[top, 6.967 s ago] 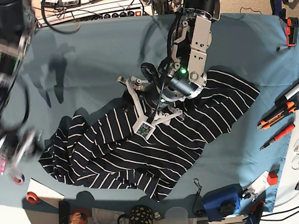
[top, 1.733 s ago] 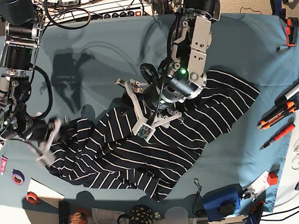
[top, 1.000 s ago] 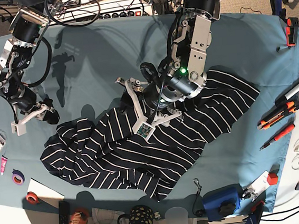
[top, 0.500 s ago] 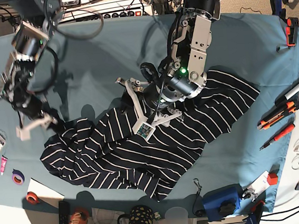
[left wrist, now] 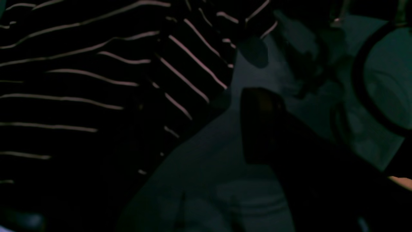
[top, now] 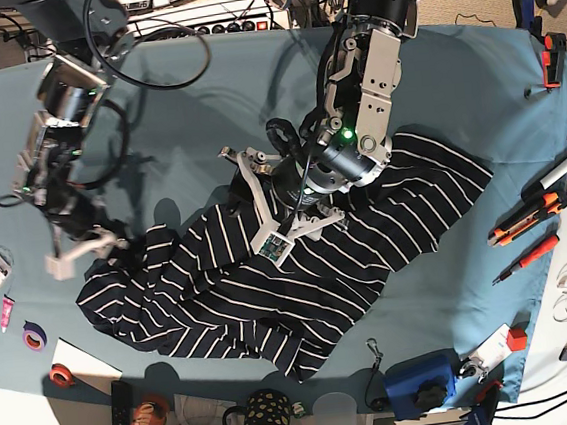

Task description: Layout the t-shirt on the table in an organized manner, then fold the t-shirt properly

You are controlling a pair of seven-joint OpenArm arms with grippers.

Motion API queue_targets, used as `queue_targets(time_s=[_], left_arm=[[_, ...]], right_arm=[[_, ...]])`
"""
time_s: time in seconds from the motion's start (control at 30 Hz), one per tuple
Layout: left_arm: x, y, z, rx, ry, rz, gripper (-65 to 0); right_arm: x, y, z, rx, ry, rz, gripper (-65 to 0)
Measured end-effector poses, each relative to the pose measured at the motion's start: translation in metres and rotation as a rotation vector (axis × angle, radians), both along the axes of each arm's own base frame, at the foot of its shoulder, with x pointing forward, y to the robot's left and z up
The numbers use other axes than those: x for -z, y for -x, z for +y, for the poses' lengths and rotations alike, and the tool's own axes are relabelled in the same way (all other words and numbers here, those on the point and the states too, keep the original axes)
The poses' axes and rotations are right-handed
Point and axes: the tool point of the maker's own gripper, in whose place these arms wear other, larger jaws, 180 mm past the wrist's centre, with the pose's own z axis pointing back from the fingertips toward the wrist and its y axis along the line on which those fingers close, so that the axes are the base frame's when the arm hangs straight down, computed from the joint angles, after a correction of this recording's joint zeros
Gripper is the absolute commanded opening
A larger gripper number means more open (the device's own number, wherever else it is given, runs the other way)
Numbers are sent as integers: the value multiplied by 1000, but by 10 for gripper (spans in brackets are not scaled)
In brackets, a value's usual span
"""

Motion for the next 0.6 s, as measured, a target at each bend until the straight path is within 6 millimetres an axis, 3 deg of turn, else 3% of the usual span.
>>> queue_targets(time_s=[0.23, 0.37, 0.4, 0.6], left_arm=[[2, 2, 0, 0, 0, 6, -305], [3, 3, 0, 0, -1, 10, -305], [3, 3, 0, 0, -1, 10, -305], [3, 3, 0, 0, -1, 10, -305]], right_arm=[[2, -17, 12, -16, 113, 7, -387], [2, -23, 17, -62, 182, 46, -625], [1, -24, 20, -71, 182, 53, -650], [-11, -25, 28, -150, 216, 86, -650]])
